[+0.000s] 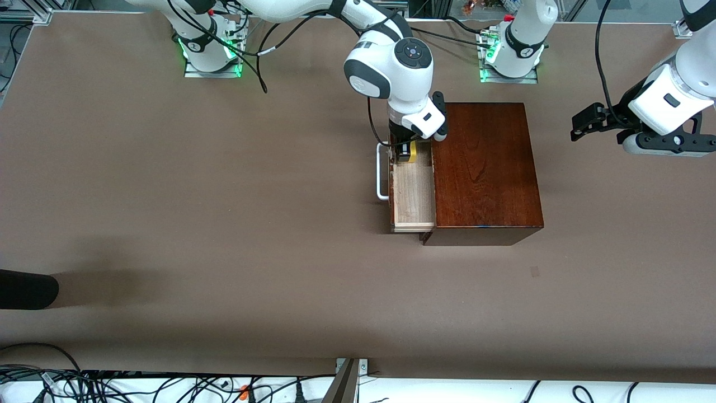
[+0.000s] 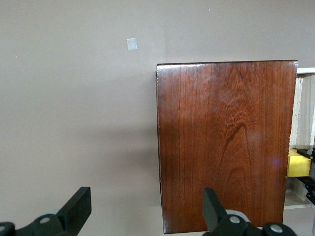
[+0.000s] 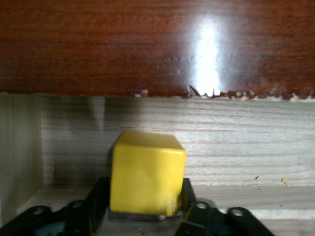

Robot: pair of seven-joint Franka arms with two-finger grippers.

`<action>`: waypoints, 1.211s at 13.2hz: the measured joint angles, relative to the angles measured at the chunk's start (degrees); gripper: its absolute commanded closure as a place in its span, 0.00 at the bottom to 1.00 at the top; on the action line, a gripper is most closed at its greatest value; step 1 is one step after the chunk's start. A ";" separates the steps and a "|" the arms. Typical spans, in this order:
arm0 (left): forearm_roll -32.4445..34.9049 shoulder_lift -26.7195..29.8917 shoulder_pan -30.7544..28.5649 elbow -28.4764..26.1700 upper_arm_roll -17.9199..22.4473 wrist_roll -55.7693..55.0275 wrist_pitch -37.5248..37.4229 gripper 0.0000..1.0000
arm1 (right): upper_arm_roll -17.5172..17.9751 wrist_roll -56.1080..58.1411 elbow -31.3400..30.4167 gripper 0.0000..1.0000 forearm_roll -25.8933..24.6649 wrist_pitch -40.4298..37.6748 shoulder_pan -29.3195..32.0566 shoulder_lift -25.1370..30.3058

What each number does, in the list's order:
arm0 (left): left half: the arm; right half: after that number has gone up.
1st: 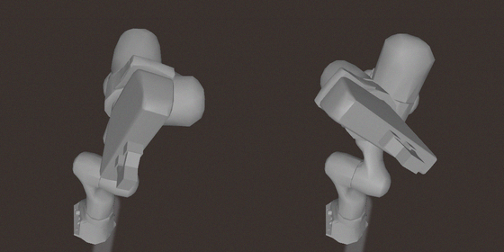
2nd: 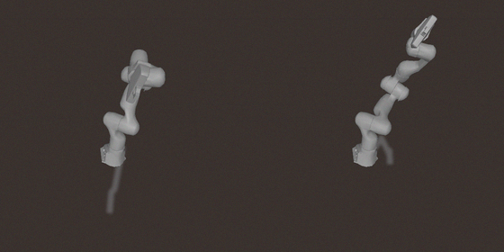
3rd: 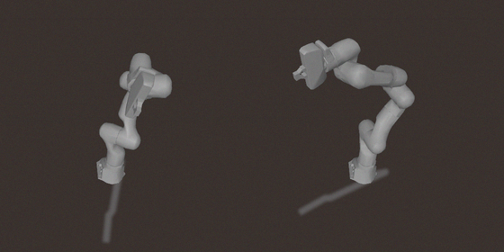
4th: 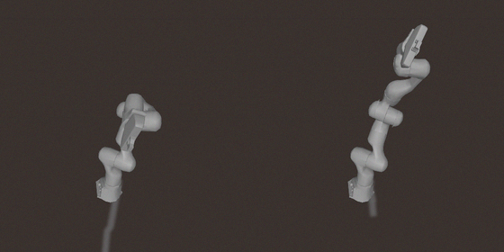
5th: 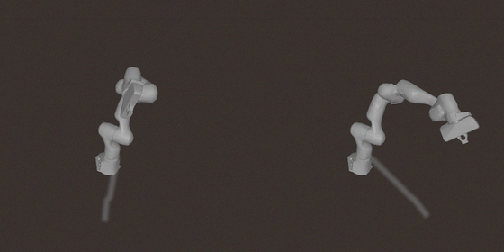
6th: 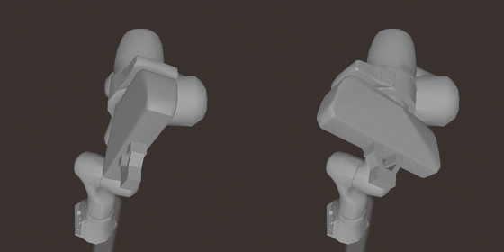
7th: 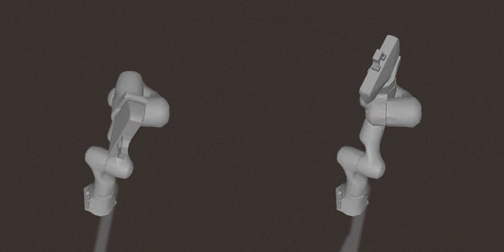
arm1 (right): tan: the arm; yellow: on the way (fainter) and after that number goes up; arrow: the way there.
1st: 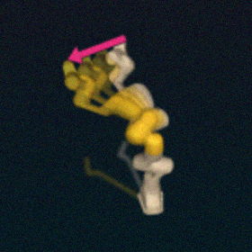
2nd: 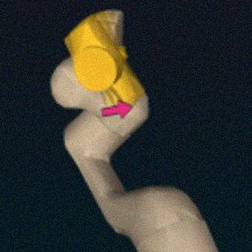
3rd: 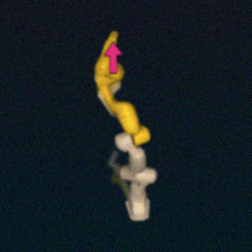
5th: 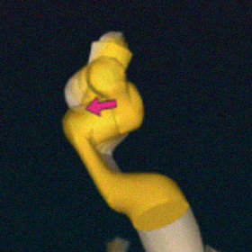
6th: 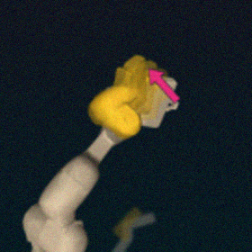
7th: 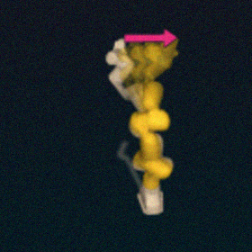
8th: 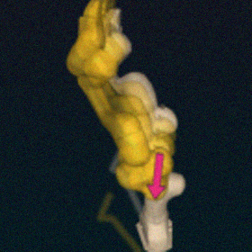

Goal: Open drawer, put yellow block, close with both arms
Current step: 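Withdraw the right gripper while the left gripper moves toward the drawer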

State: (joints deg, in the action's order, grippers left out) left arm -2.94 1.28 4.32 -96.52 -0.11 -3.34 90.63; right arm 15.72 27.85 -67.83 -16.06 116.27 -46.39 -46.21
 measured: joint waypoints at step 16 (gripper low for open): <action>0.00 -0.41 0.48 1.87 -1.16 0.03 -1.70 0.00 | -0.75 0.87 6.89 0.00 6.90 -12.78 22.51 15.57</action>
State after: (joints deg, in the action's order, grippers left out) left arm -2.94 0.87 4.80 -94.65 -1.27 -3.31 88.93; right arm 14.98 28.72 -60.93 -9.16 103.49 -23.88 -30.64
